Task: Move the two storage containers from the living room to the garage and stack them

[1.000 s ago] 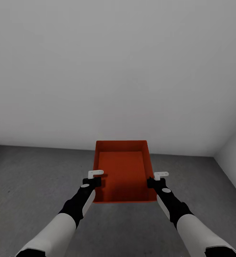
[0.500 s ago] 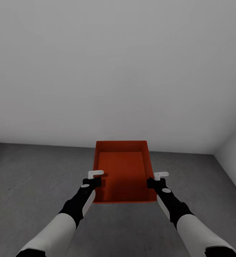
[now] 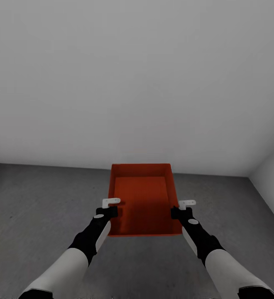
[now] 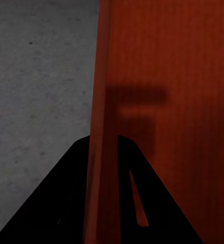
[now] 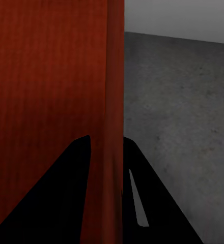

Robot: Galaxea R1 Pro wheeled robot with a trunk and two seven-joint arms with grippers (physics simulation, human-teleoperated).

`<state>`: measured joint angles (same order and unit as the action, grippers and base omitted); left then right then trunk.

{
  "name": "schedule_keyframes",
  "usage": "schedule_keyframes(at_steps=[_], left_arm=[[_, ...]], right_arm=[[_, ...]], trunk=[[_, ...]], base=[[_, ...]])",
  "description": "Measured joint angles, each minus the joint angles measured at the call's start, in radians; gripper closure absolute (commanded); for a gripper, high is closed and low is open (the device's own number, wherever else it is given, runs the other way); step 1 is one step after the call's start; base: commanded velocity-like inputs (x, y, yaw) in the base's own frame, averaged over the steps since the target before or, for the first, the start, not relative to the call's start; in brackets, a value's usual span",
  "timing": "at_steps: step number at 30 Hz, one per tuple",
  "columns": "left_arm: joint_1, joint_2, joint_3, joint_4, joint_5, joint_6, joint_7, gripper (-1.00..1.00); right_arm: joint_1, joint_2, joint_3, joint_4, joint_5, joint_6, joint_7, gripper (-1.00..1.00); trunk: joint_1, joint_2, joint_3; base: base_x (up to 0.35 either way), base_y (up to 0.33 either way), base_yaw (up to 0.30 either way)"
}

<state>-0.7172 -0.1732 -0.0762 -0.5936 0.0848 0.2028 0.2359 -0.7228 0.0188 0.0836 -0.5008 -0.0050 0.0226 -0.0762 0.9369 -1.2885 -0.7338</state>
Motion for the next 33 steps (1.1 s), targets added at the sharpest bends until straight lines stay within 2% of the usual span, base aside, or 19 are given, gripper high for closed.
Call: schedule_keyframes(at_steps=[33], left_arm=[[0.0,0.0,0.0,0.0,0.0,0.0,0.0,1.0]], right_arm=[[0.0,0.0,0.0,0.0,0.0,0.0,0.0,1.0]], trunk=[[0.0,0.0,-0.053]], base=[[0.0,0.0,0.0]])
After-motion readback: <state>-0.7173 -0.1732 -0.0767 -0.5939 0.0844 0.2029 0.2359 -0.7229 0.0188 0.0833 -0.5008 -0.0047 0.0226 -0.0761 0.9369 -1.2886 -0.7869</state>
